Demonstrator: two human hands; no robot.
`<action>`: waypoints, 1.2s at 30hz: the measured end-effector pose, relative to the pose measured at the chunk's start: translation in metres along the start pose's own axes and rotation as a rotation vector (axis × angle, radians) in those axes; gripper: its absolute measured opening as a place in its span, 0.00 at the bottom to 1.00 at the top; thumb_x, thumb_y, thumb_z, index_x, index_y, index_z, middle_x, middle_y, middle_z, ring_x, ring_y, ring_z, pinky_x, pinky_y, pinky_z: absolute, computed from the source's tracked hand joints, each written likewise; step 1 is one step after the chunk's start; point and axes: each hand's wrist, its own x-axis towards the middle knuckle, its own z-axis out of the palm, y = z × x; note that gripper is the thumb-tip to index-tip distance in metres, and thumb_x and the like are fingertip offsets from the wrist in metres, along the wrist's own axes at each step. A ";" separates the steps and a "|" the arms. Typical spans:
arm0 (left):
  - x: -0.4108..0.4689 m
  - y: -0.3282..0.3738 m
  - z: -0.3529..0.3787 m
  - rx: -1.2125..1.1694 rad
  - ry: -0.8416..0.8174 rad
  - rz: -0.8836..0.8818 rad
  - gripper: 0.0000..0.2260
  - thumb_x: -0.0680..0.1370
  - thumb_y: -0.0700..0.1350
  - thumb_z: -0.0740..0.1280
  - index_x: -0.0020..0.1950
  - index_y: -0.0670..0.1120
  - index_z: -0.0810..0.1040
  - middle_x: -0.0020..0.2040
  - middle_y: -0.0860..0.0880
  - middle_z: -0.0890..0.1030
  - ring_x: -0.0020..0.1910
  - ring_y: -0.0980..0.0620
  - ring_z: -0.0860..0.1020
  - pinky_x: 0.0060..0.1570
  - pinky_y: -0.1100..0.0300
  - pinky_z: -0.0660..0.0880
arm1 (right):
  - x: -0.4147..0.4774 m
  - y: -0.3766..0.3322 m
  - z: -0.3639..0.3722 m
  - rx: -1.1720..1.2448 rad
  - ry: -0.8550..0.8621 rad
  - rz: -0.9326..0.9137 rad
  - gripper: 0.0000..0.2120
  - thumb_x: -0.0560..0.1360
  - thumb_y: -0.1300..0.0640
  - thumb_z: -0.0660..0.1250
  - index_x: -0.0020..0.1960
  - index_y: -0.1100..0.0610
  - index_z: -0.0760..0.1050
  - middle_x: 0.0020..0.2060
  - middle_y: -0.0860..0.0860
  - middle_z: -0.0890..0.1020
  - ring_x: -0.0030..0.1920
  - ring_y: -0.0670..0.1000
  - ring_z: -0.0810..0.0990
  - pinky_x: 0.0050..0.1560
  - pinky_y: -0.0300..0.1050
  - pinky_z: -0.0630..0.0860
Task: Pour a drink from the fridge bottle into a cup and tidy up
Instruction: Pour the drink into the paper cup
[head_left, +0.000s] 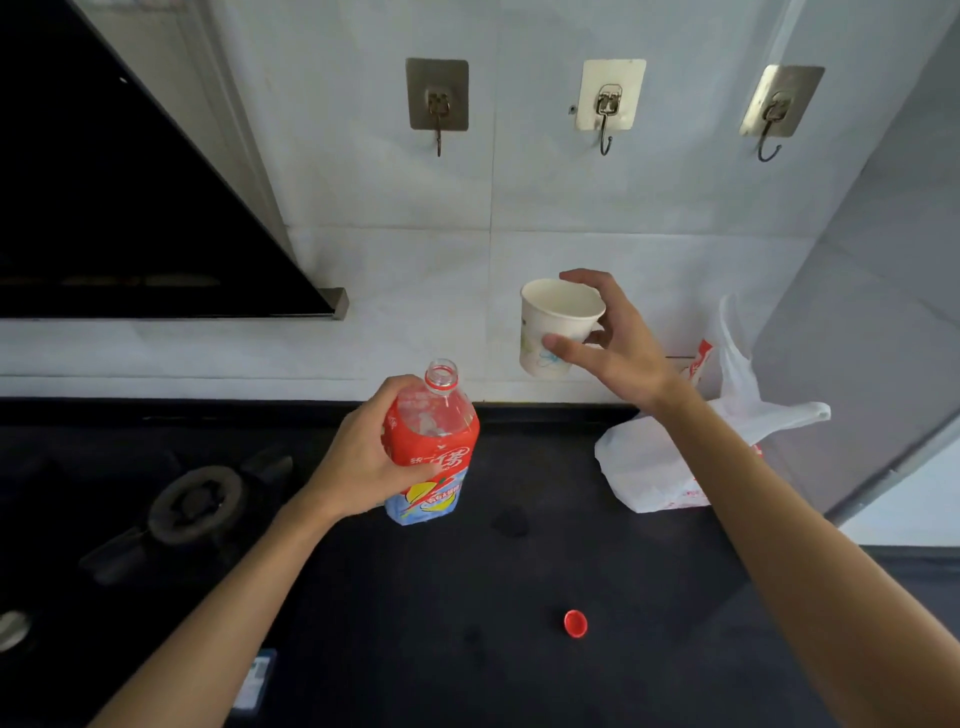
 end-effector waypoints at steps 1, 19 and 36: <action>-0.003 -0.005 0.001 0.015 0.003 -0.001 0.35 0.65 0.43 0.82 0.63 0.63 0.68 0.59 0.60 0.78 0.59 0.58 0.79 0.49 0.61 0.81 | -0.003 0.002 0.002 -0.004 -0.010 0.003 0.28 0.73 0.58 0.75 0.67 0.52 0.67 0.59 0.43 0.75 0.54 0.44 0.78 0.53 0.44 0.80; -0.064 -0.051 0.039 -0.078 -0.040 -0.191 0.36 0.64 0.37 0.82 0.66 0.51 0.70 0.60 0.55 0.78 0.59 0.60 0.79 0.48 0.65 0.80 | -0.086 0.095 0.049 -0.057 -0.221 0.223 0.33 0.66 0.61 0.80 0.64 0.48 0.66 0.56 0.43 0.75 0.56 0.47 0.77 0.48 0.42 0.80; -0.094 -0.074 0.073 -0.125 -0.192 -0.259 0.34 0.64 0.38 0.81 0.65 0.53 0.71 0.59 0.59 0.77 0.63 0.54 0.77 0.53 0.57 0.81 | -0.174 0.173 0.091 -0.156 -0.346 0.452 0.33 0.62 0.60 0.80 0.60 0.47 0.66 0.53 0.40 0.76 0.54 0.41 0.77 0.45 0.39 0.79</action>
